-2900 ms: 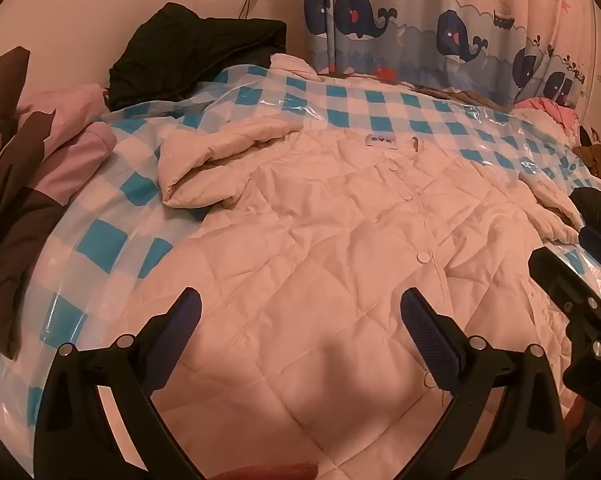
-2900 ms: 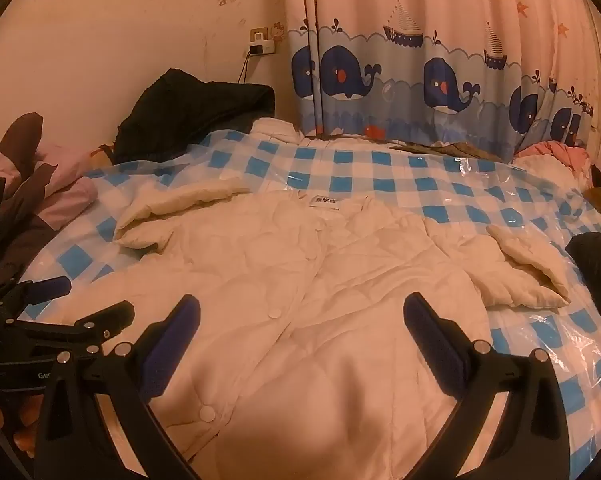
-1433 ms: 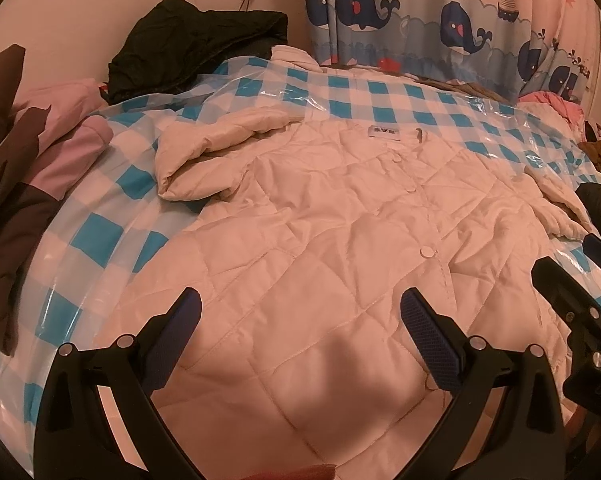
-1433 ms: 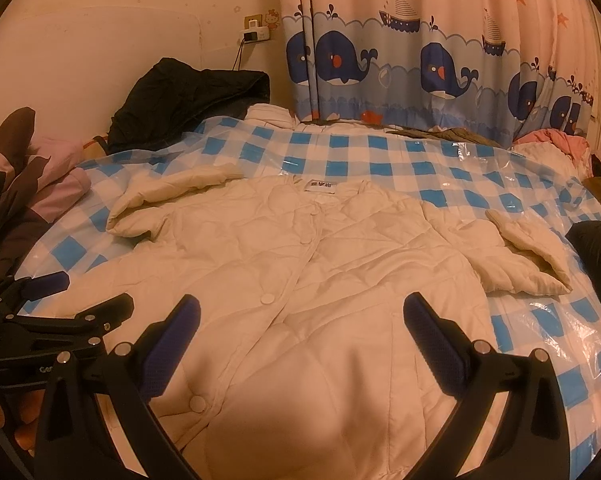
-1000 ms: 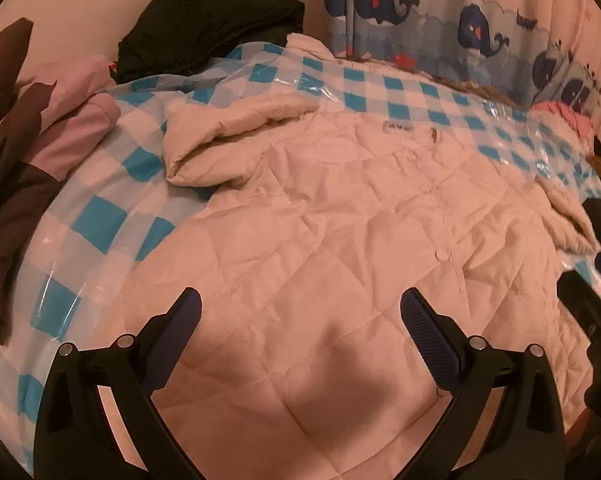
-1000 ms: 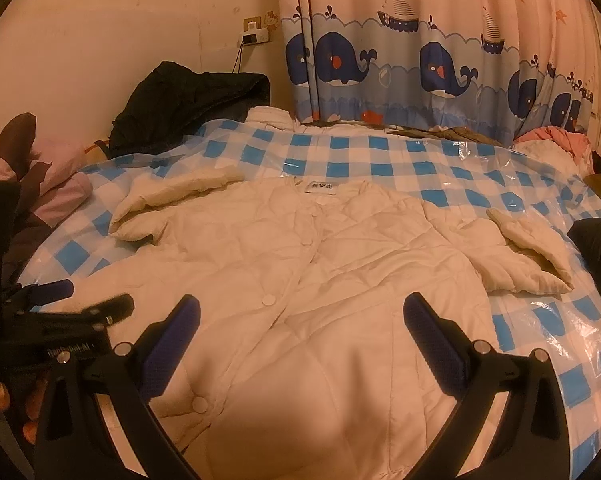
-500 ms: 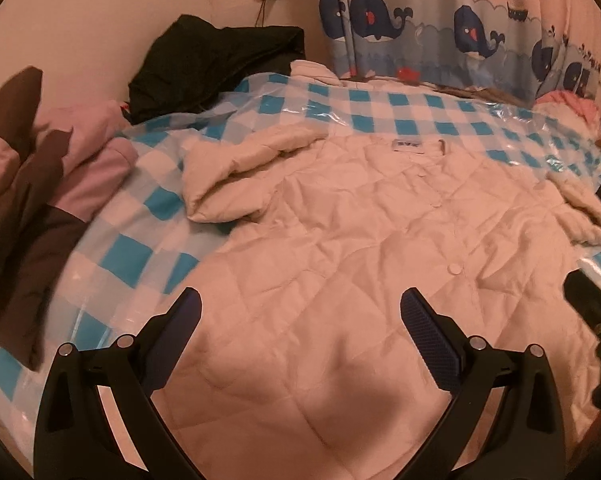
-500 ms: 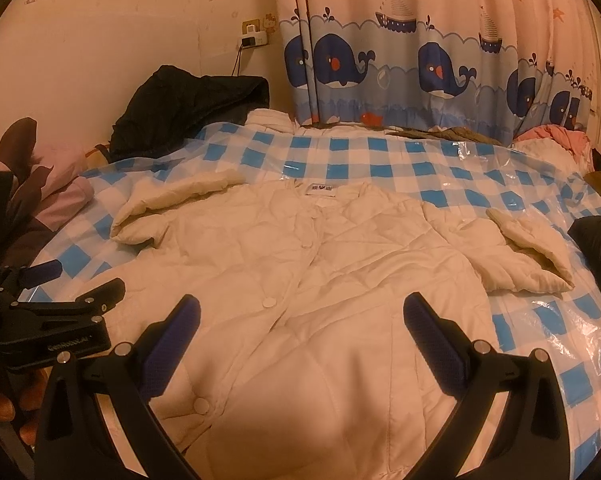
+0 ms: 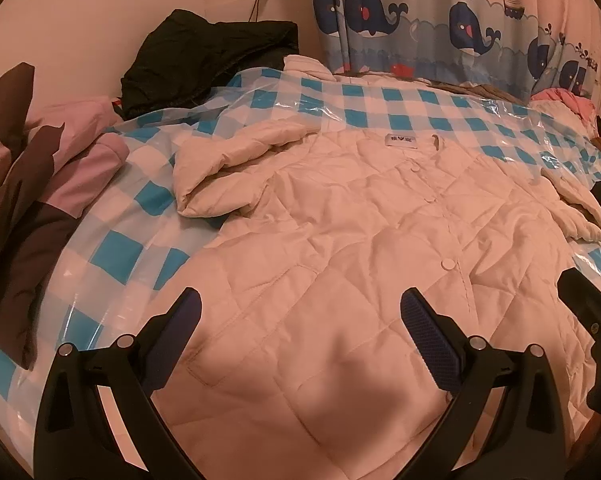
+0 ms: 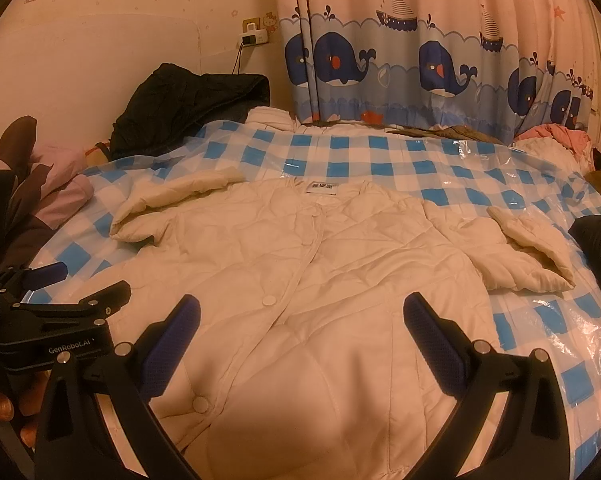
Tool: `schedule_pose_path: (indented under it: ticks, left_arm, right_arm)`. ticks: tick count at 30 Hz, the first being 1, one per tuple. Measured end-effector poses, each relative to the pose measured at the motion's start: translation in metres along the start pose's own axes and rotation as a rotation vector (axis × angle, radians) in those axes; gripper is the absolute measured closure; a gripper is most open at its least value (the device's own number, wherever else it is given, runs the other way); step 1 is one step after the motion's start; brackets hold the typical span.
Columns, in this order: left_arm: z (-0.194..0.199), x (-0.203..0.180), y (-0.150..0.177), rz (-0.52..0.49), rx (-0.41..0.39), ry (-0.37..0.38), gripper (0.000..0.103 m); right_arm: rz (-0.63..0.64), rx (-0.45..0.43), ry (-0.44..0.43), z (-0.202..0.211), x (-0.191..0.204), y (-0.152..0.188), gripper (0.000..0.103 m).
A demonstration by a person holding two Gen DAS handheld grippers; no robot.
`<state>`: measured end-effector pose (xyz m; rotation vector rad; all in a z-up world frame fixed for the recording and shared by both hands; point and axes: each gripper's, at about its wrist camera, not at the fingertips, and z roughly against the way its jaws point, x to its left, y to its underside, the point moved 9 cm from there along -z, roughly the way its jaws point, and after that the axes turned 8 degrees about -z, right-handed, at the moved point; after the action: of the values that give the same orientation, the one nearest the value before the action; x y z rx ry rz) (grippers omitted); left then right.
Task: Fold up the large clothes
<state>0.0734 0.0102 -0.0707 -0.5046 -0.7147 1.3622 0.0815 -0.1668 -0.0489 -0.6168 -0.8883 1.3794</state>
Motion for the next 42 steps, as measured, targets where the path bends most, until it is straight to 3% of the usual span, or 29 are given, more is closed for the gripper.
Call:
schedule_pose_path:
  ticks: [34, 37, 42]
  left_arm:
    - [-0.007, -0.014, 0.007, -0.010, 0.034, 0.031, 0.007]
    - [-0.014, -0.008, 0.007, 0.013, 0.058, 0.043, 0.007]
    - [-0.018, -0.007, 0.013, 0.046, 0.097, 0.110, 0.007]
  right_arm:
    - [0.041, 0.014, -0.006, 0.006, 0.002, 0.005, 0.005]
    - [0.048, 0.051, -0.021, 0.016, -0.022, -0.004, 0.005]
    - [-0.032, 0.147, 0.070, 0.041, -0.117, -0.002, 0.005]
